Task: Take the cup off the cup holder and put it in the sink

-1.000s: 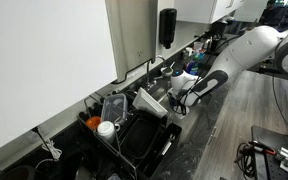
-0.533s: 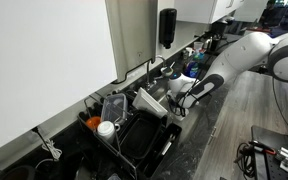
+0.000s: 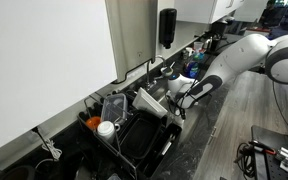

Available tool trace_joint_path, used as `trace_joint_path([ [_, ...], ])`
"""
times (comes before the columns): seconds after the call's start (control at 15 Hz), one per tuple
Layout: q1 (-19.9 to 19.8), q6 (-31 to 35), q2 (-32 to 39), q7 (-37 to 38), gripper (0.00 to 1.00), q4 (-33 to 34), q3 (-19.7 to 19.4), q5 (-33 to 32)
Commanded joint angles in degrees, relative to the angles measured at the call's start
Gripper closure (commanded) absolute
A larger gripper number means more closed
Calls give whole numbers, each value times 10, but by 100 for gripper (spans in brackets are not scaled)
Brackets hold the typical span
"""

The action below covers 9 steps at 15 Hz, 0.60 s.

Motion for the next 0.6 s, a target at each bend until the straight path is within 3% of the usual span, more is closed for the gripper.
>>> trace_joint_path([
  [0.0,-4,-8,-16,6,15,-3,7,-22],
  [0.13,-2,-7,-44,8,2,-21,7,-28],
  [0.53,-7,-1,-201,4,0,-119,17,-23],
])
